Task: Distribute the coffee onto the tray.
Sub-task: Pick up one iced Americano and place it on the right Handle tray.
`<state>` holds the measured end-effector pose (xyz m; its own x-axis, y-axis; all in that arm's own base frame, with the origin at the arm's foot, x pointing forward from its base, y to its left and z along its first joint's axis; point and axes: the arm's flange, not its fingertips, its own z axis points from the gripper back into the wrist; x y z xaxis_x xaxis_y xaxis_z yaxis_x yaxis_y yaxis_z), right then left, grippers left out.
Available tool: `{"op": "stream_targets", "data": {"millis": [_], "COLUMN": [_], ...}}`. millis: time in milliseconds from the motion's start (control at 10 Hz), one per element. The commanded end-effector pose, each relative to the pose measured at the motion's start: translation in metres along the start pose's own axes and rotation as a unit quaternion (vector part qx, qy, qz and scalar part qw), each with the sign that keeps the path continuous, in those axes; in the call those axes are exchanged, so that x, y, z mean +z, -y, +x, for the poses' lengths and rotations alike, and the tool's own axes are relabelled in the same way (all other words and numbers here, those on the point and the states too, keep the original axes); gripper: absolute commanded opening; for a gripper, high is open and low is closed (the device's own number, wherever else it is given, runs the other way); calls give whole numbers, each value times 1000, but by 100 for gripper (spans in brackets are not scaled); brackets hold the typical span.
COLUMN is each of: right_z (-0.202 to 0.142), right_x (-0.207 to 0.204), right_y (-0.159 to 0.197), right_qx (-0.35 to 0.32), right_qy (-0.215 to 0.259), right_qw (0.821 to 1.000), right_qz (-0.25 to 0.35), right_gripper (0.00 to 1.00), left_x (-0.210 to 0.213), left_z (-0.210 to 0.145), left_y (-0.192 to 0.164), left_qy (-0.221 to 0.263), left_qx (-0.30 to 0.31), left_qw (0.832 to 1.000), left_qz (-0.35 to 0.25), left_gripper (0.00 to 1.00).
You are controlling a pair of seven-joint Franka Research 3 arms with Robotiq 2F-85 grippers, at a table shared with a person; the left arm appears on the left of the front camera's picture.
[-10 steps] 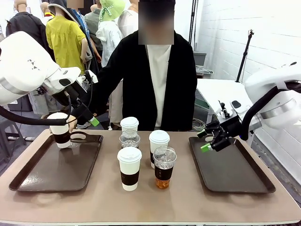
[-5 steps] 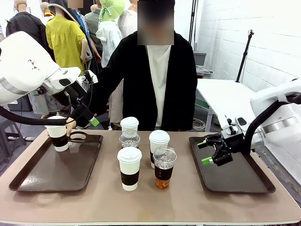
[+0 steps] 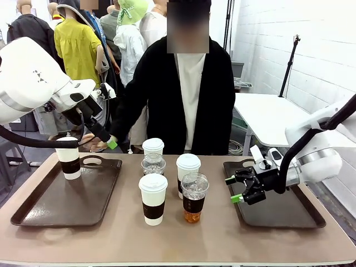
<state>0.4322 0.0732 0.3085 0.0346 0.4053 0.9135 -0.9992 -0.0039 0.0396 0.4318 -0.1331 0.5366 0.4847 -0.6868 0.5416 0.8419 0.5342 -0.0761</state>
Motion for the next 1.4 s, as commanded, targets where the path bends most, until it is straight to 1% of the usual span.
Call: {"op": "stream_targets", "data": {"millis": [0,100,500,700,900,1300], "right_z": [7,0,1,-11,-21,-36], "right_x": [10,0,2,-16,-30,-58], "right_y": [6,0,3,10,14,18], "right_qx": [-2,0,0,-4,-9,2], "right_qy": [-9,0,-1,35,43,73], "right_qw": [1000,1000,1000,999,999,997], "right_qz": [-18,0,-3,8,20,29], "right_gripper": [100,100,100,100,100,100], "left_x": [1,1,1,1,1,1], "left_z": [-2,-2,-2,-2,-2,-2], "left_y": [-2,-2,-2,-2,-2,-2], "left_qy": [1,1,1,1,1,1], "left_qx": [-2,-2,-2,-2,-2,-2], "left_qw": [1000,1000,1000,1000,1000,1000], "left_qz": [-6,-6,-6,-6,-6,-6], "left_gripper": [100,100,100,100,100,100]}}
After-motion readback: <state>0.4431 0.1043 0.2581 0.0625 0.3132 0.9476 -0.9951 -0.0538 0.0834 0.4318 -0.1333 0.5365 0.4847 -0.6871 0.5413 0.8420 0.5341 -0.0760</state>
